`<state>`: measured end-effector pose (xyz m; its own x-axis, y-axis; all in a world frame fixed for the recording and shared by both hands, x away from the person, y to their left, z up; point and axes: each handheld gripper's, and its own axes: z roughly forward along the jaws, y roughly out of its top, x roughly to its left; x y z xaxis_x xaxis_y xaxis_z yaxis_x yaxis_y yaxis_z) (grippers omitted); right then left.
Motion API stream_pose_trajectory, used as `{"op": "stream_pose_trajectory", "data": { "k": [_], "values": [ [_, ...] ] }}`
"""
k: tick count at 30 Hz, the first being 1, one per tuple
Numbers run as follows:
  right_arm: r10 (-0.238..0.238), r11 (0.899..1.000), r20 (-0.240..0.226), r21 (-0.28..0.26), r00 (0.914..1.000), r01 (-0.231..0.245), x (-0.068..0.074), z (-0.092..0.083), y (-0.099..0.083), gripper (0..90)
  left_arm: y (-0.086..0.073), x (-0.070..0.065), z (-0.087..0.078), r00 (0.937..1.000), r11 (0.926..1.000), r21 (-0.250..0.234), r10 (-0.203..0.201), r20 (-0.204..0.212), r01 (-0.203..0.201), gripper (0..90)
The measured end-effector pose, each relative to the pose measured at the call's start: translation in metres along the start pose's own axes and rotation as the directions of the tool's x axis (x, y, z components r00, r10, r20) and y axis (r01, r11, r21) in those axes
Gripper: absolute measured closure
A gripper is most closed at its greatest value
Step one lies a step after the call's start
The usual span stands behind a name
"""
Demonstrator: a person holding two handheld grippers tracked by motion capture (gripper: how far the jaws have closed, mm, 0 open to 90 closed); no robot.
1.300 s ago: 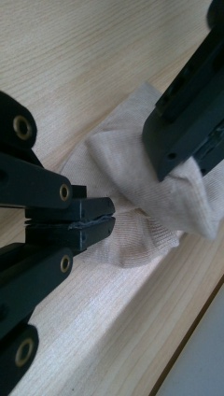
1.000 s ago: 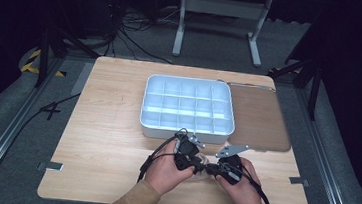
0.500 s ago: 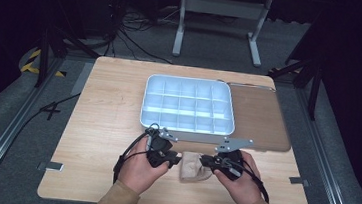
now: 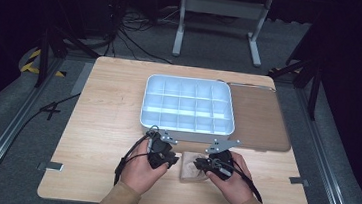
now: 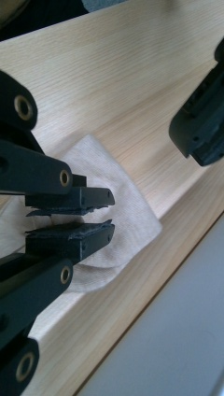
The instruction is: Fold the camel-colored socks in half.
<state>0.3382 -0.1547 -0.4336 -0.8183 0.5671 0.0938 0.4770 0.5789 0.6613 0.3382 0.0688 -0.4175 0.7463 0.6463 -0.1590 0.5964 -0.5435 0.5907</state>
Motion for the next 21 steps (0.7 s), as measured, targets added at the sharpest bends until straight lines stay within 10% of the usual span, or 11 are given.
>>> {"op": "stream_pose_trajectory", "data": {
  "k": [14, 21],
  "values": [
    [0.049, 0.999, 0.025, 0.011, 0.9985, -0.049, -0.011, -0.004, -0.021, 79.6, 0.016, -0.016, 0.039, 0.9878, 0.9876, -0.016, 0.156, 0.001, -0.156, 77.6],
    [0.063, 0.998, 0.022, 0.023, 0.9978, -0.064, -0.016, 0.001, -0.031, 79.4, 0.016, -0.016, 0.050, 0.9868, 0.9865, 0.028, 0.162, -0.014, -0.161, 78.0]
  ]
}}
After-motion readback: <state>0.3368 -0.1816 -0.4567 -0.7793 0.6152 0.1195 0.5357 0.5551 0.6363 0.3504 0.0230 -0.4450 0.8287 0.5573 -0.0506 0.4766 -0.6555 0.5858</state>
